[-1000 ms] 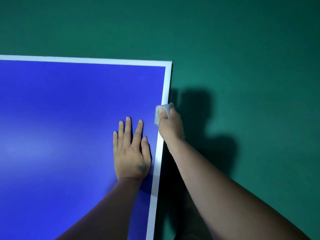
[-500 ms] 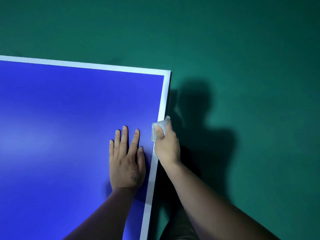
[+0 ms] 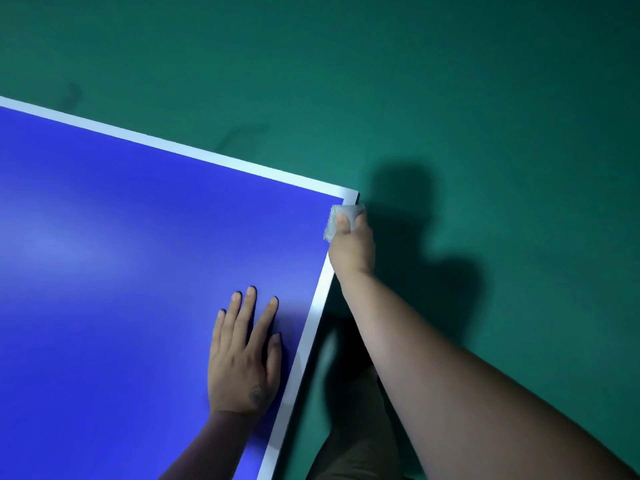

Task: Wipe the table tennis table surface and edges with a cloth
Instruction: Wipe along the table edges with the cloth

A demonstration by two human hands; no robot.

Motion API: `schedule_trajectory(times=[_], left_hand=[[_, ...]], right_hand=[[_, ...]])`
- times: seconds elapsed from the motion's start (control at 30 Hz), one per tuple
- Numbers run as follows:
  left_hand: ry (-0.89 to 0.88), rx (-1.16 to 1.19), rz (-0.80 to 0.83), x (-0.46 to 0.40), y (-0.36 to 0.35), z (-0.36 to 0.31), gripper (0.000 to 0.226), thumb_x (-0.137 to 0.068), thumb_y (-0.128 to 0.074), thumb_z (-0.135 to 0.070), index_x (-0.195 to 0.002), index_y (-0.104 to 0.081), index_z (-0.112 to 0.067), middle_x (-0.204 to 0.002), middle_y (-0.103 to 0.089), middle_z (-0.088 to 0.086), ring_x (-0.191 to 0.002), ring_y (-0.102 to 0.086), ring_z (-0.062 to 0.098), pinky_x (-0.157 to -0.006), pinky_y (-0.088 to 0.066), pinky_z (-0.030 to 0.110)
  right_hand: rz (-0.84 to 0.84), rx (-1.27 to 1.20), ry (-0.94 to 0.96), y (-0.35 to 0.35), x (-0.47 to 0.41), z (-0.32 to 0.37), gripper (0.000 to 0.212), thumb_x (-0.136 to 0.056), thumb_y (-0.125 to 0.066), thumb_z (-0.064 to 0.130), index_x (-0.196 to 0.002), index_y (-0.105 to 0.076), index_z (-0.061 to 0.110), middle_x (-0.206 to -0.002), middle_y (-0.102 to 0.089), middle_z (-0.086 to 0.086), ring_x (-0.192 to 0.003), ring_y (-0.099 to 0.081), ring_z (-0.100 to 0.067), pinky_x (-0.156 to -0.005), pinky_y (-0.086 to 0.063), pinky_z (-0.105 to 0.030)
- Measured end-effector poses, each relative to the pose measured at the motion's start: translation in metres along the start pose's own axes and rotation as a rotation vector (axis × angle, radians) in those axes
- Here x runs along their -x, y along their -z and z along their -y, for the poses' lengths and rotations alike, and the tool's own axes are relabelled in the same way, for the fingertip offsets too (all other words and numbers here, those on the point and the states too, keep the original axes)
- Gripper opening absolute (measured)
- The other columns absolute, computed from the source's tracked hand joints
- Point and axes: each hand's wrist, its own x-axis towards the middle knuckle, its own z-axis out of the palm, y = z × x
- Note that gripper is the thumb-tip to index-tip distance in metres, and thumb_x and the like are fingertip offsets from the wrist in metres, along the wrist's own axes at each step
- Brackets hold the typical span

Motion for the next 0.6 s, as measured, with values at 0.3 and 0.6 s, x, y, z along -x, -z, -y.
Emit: schedule_trajectory(times=[0.3,0.6], left_hand=[[0.284,0.161,-0.313,-0.18,0.003,-0.048,0.036,-0.103,-0.063,-0.025,-0.137,-0.063,-0.011,-0.144,-0.062,0.008,-0.133,-0.055,0.033,-0.113,-0.042,0.047],[0.744,0.098,-0.177,-0.265,-0.037,-0.035,0.075,-0.111,-0.031,-0.053,-0.169,-0.021,-0.005,-0.178,-0.014,0.016,-0.166,-0.008,0.032,-0.134,-0.002,0.051]], right_hand=[[-0.103,-0.024,0.186,-0.003,0.052,-0.033,0.063,-0.11,-0.046,0.01,-0.168,-0.021,0.012,-0.172,-0.028,-0.003,-0.15,-0.027,0.0,-0.112,-0.014,0.002],[0.025,-0.083,0.146,0.019,-0.041,0.015,0.046,-0.111,-0.04,0.029,-0.155,-0.049,0.021,-0.151,-0.057,0.014,-0.138,-0.054,-0.01,-0.125,-0.032,-0.037]])
